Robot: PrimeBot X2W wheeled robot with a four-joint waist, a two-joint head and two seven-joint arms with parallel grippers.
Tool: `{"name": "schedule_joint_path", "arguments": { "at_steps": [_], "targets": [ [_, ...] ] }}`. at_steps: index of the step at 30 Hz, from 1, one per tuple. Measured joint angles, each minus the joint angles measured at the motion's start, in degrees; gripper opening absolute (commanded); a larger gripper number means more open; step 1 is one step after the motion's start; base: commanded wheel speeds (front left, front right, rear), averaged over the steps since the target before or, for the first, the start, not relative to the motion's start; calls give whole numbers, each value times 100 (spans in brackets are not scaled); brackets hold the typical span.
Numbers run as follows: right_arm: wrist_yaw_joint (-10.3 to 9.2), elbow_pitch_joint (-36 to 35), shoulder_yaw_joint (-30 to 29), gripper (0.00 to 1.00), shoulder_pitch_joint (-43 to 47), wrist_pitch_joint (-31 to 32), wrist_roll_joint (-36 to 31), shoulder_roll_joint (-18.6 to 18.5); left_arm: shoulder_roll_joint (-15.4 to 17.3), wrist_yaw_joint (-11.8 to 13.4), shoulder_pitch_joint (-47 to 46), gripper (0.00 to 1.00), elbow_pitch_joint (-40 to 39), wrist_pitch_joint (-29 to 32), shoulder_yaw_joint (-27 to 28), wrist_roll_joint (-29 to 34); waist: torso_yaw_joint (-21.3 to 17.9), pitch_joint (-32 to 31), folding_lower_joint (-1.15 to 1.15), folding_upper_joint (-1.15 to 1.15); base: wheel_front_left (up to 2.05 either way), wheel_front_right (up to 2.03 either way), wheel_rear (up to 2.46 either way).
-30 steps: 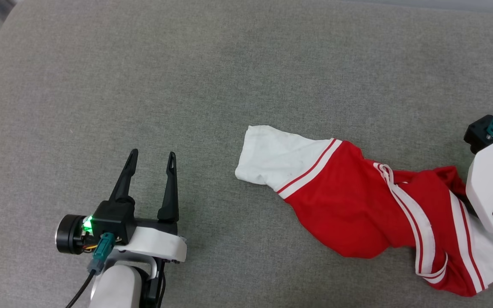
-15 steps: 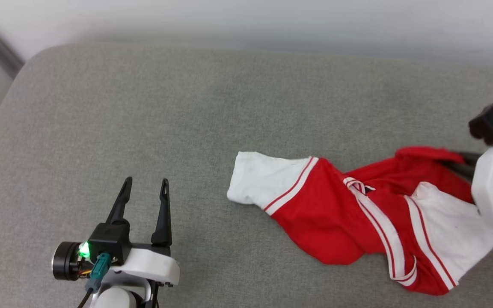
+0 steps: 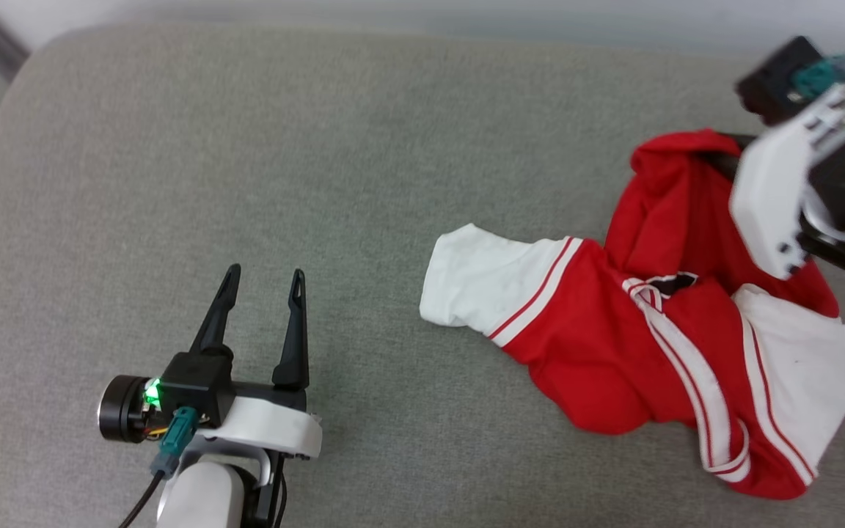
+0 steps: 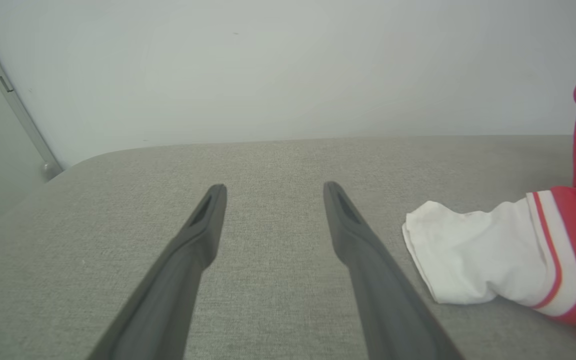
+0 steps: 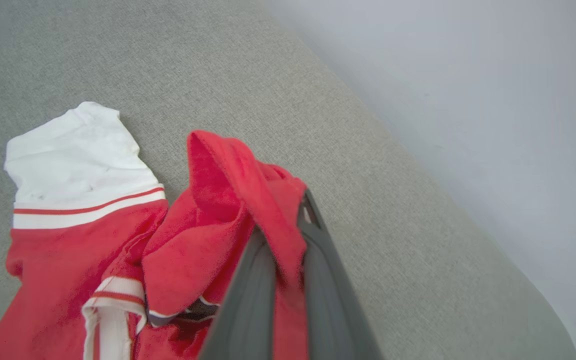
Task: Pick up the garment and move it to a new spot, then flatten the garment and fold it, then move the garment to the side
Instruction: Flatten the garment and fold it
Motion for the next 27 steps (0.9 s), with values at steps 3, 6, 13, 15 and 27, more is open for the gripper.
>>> {"name": "schedule_joint_path", "arguments": {
  "at_steps": [3, 6, 13, 15, 27],
  "targets": [
    [1, 801, 227, 0, -266, -85, -98, 553, 0, 0, -121, 100, 10, 0, -31, -37, 95, 244, 0, 0, 0, 0, 0],
    [1, 1547, 646, 0, -301, -70, -101, 900, -3, 2, -223, 100, 21, 0, -70, -67, 204, 456, 0, 0, 0, 0, 0],
    [-12, 2369, 1333, 0, -286, -312, 358, 1230, -7, 44, -296, 100, 75, 0, -85, -91, 377, 632, 0, 0, 0, 0, 0],
    [-12, 2442, 1477, 8, -329, -569, 427, 1235, -10, 58, -280, 100, 100, 0, -49, -81, 345, 567, 0, 0, 0, 0, 0],
    [2, 2017, 1495, 100, -202, -3214, 174, 654, 137, -48, -18, 100, 394, 0, 96, 62, 6, -342, 0, 0, 0, 0, 0]
  ]
}}
